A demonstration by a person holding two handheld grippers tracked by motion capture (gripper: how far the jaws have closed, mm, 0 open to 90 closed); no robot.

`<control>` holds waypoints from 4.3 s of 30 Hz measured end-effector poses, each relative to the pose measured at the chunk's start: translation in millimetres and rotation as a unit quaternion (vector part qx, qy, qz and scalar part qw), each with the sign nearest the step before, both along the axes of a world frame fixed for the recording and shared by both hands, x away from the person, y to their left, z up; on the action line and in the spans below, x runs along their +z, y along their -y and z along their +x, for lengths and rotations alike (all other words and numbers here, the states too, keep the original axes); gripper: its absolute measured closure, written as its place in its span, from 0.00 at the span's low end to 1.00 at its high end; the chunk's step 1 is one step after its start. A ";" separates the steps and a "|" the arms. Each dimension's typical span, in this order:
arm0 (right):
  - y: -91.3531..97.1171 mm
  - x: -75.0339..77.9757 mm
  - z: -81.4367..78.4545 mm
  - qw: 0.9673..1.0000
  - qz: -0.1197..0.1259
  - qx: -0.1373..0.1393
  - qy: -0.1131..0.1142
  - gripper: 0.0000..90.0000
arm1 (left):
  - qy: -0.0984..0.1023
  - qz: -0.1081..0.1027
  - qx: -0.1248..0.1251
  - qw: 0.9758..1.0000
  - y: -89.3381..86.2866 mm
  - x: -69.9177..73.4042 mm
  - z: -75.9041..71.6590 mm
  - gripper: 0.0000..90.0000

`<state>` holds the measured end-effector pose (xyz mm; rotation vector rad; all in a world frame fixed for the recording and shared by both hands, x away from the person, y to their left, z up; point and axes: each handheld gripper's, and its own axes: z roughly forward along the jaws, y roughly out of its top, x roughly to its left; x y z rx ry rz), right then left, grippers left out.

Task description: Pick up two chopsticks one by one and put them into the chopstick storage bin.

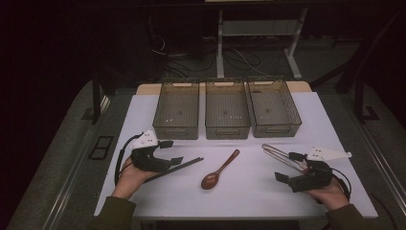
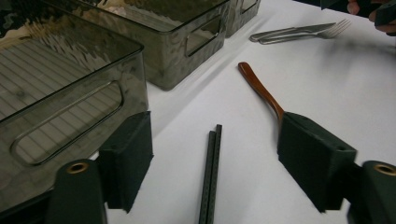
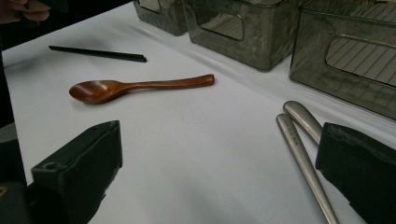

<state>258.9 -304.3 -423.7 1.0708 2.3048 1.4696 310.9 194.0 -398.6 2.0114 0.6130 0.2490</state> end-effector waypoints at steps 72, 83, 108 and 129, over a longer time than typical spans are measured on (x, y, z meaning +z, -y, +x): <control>-0.7 -0.5 0.2 1.000 -0.007 0.006 -0.002 0.00 | -0.077 0.105 -0.019 0.991 -18.8 -43.8 5.4 0.92; -0.7 -0.4 0.2 1.000 -0.006 0.006 -0.002 0.00 | -0.079 0.091 -0.028 0.992 -18.5 -44.2 5.3 0.89; -0.9 -0.6 0.2 1.000 -0.008 0.007 -0.001 0.00 | -0.069 0.114 -0.026 0.991 -16.1 -48.9 2.8 0.91; -2.0 -1.1 0.1 1.000 -0.010 0.009 -0.004 0.00 | -0.042 0.126 -0.040 0.990 -12.9 -46.8 2.7 0.94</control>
